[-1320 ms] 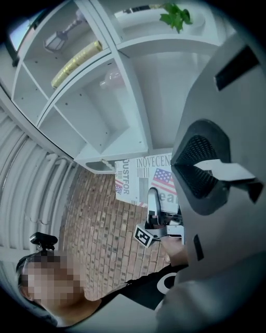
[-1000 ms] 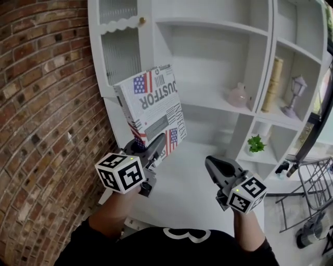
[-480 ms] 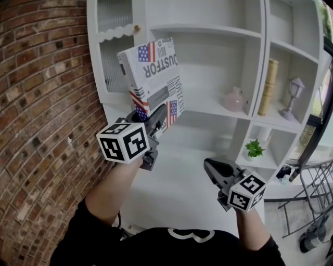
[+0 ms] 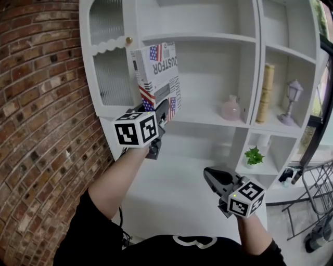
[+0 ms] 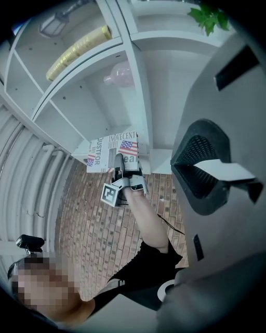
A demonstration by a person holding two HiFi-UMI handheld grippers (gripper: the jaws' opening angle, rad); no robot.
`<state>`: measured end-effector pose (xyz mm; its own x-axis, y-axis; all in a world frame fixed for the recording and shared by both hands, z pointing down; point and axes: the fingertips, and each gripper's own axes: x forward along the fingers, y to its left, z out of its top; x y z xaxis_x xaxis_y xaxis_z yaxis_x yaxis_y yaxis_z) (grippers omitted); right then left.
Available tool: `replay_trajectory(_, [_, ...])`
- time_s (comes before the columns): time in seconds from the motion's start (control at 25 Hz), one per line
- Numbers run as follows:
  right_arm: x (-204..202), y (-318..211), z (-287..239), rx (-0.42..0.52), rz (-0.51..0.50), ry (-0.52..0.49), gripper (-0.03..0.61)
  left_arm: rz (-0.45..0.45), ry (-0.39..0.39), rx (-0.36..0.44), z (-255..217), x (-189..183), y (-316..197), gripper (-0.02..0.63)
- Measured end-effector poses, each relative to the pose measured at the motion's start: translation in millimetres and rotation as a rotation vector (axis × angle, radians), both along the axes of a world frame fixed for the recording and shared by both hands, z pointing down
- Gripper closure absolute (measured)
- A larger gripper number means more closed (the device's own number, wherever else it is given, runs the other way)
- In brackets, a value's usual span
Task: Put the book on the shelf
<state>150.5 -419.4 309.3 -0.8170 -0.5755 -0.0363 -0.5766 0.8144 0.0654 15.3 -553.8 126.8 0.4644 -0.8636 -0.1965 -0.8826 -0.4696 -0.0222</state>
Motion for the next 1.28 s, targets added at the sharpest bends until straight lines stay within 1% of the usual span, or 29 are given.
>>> replay_trajectory(0.24, [8, -6, 9, -0.023, 0.025, -0.01, 0.578, -0.044, -0.015, -0.046, 2, 3, -47, 0.462])
replay_trajectory(0.4, [13, -7, 10, -0.024, 0.036, -0.008, 0.578, -0.09, -0.034, -0.064, 2, 3, -73, 0.463])
replay_trajectory(0.6, [21, -9, 11, -0.021, 0.055, -0.006, 0.578, -0.136, -0.037, -0.089, 5, 3, -99, 0.462])
replay_trajectory(0.84, [25, -12, 12, -0.018, 0.065, -0.007, 0.578, -0.173, -0.059, -0.123, 13, 6, -117, 0.462])
replay_trajectory(1.0, [27, -13, 10, -0.015, 0.072, -0.014, 0.578, -0.18, -0.062, -0.157, 20, 10, -128, 0.462])
replay_trajectory(1.16, [28, -15, 14, -0.021, 0.076, -0.015, 0.578, -0.192, -0.091, -0.166, 24, 11, -134, 0.46])
replay_trajectory(1.28, [30, -16, 18, -0.028, 0.08, -0.02, 0.578, -0.191, -0.095, -0.176, 26, 10, -137, 0.458])
